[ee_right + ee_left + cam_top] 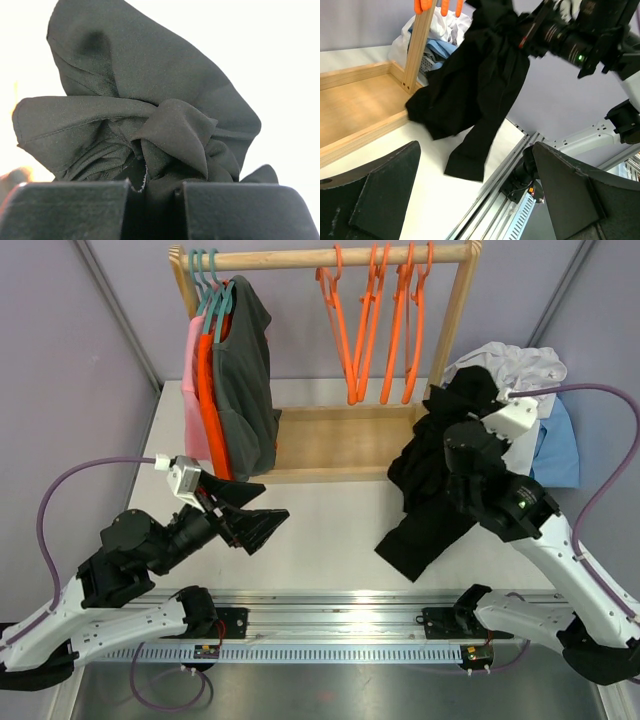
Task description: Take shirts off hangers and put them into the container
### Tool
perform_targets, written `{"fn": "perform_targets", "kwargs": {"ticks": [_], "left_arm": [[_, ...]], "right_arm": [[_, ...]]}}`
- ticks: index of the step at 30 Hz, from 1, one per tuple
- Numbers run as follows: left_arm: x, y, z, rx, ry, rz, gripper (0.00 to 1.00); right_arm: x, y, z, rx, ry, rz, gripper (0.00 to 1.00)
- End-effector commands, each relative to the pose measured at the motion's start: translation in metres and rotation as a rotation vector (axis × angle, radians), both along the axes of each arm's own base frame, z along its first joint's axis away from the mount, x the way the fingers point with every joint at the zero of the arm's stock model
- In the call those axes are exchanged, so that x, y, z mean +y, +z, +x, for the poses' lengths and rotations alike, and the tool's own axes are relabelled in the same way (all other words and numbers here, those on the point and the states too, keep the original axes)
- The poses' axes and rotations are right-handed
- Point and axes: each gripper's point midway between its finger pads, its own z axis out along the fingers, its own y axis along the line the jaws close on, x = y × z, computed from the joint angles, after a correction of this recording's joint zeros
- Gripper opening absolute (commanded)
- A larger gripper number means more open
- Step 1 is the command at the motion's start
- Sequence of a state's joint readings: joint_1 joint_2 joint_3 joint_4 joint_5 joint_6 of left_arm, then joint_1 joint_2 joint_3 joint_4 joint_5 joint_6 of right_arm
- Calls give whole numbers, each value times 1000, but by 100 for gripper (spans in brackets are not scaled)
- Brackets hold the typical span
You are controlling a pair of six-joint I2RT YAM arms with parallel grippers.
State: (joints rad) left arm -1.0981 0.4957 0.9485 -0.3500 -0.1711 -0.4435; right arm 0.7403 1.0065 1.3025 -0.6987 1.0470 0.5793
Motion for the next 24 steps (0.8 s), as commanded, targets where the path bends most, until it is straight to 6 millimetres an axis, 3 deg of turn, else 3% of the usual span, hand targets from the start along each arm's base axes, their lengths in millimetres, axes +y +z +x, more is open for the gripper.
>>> {"fn": "perform_targets", "kwargs": {"ticks": [1,6,8,9,12,17,18,19,20,21,22,23,24], "left_arm": [[3,29,-7,-53,-27,-56,99],[8,35,-8,-67,-24,-57,99],[8,35,-9,-69,-26,-50,99],[7,35,-9,-70,-28,-51,99],[5,36,-10,-71,-38,-47,99],[2,37,-13,-66,-58,-55,99],[3,38,-13,-68,-58,-54,99],[4,40,-13,-71,-56,-59,99],[7,42,-14,-78,-52,-62,99],[8,43,-14,-77,-49,-58,99],[9,43,-14,-76,-46,-55,99],[11,45,-14,-77,-44,-50,99],[13,45,-14,-79,-39,-49,99]], "right_arm": [[-62,54,-13,-84,-276,-135,0],[-106,102,-11,-187,-415,-131,0],[-109,118,3,-216,-403,-135,0],[-120,122,7,-209,-437,-147,0],[-127,138,42,-208,-403,-151,0],[-180,161,109,-231,-376,-55,0],[-178,193,111,-301,-333,-41,0],[-185,177,139,-238,-331,-70,0],[-187,186,145,-254,-329,-86,0],[-184,217,144,-334,-305,-95,0],[-186,218,165,-345,-281,-129,0],[-186,229,170,-388,-269,-138,0],[-182,257,165,-473,-236,-146,0]]}}
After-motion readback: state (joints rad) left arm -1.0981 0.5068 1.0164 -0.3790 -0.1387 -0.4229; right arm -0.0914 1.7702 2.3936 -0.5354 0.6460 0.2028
